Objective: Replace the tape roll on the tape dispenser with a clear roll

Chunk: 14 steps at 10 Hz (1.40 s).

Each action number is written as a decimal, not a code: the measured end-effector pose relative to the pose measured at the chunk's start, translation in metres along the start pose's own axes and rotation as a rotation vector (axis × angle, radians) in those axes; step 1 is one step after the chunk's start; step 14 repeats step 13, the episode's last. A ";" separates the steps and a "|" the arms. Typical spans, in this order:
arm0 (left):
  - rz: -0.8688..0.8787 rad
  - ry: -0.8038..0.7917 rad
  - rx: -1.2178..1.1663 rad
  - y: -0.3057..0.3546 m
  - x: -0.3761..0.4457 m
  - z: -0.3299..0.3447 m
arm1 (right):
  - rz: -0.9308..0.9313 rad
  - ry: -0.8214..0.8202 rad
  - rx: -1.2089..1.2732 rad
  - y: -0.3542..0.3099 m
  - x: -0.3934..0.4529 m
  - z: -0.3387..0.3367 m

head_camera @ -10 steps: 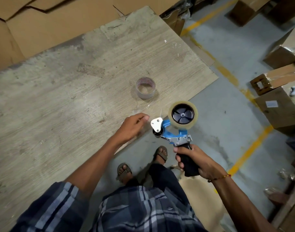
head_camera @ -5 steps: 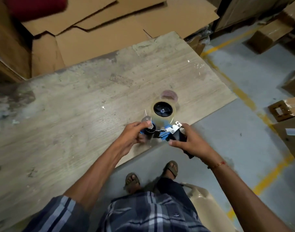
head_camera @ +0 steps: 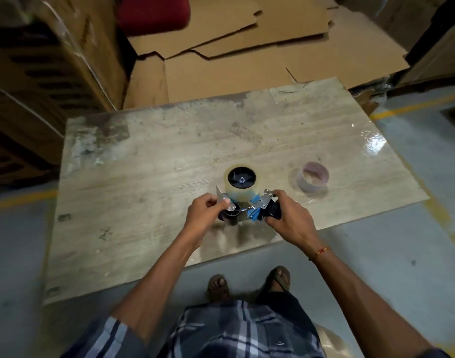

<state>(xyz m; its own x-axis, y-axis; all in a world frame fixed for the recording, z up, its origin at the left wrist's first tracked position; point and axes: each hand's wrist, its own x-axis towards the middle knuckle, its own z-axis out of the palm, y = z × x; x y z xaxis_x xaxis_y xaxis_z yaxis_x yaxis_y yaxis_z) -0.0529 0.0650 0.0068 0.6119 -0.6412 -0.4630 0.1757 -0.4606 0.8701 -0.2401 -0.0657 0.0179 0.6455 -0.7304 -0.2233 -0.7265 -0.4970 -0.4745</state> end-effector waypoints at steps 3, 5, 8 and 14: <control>-0.050 0.138 -0.028 0.009 0.036 0.005 | -0.229 -0.141 -0.071 0.010 0.094 -0.014; -0.119 0.268 -0.033 0.008 0.052 0.025 | -0.328 -0.245 -0.122 0.026 0.145 -0.017; -0.151 0.387 0.014 0.010 0.058 0.057 | -0.427 -0.306 -0.057 0.051 0.177 -0.015; 0.147 0.481 0.754 0.053 0.065 0.058 | -0.445 -0.331 0.015 0.053 0.182 -0.039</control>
